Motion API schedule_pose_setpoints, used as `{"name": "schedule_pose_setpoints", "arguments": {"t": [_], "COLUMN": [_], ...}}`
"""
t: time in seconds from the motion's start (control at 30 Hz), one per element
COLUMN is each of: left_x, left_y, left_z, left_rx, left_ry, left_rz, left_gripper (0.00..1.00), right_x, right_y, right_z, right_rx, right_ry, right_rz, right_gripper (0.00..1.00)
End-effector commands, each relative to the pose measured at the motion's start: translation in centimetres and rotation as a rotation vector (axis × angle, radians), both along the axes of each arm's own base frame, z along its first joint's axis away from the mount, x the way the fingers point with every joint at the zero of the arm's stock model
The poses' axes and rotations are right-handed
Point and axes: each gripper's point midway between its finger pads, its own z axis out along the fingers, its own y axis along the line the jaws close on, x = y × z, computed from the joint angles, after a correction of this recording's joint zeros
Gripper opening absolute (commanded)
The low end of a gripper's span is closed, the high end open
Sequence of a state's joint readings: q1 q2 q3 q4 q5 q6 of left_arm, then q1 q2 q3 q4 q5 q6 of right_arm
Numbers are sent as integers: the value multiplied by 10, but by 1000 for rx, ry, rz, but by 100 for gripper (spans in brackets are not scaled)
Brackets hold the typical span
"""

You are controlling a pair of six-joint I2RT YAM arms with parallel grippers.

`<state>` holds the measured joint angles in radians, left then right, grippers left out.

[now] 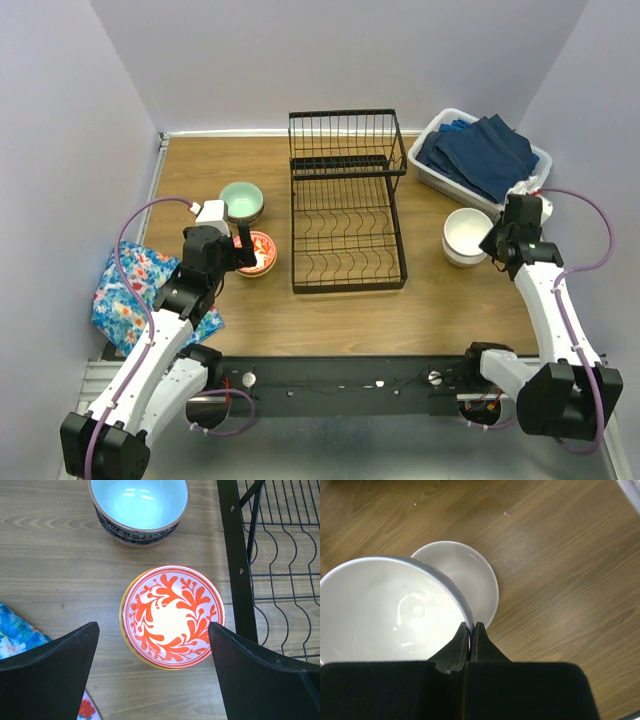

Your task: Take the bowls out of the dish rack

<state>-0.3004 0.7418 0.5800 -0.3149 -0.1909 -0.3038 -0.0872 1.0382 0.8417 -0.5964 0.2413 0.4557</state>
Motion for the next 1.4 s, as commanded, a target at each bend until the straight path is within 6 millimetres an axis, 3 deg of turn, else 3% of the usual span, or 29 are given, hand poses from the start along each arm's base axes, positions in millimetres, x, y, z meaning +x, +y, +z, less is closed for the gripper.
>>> {"name": "schedule_pose_setpoints", "arguments": {"t": [0.0, 0.3, 0.67, 0.73, 0.87, 1.1, 1.2, 1.27, 1.37], "left_x": [2, 1, 1, 1, 1, 1, 0, 0, -2], "left_y": [2, 3, 3, 3, 2, 1, 2, 2, 3], "left_z": [8, 10, 10, 10, 11, 13, 15, 17, 20], "left_rx": [-4, -7, -6, -8, -10, -12, -13, -16, -13], "left_ry": [-33, -44, -45, -47, -49, -56, -61, -67, -74], "left_rz": [11, 12, 12, 12, 10, 5, 5, 7, 12], "left_gripper": [99, 99, 99, 99, 99, 99, 99, 99, 99], "right_x": [22, 35, 18, 15, 11, 14, 18, 22, 23], "right_y": [2, -19, -23, -25, -25, -26, -27, -27, -28], "right_z": [-2, -27, -57, -58, -59, -47, -27, -4, 27], "right_rx": [135, 164, 149, 140, 127, 120, 104, 82, 51], "right_ry": [-120, -87, -2, 4, 5, -24, -64, -120, -180], "right_rz": [-31, -99, -124, -132, -127, -121, -103, -81, -56], "right_gripper": [1, 1, 2, 7, 34, 55, 68, 78, 86]}}
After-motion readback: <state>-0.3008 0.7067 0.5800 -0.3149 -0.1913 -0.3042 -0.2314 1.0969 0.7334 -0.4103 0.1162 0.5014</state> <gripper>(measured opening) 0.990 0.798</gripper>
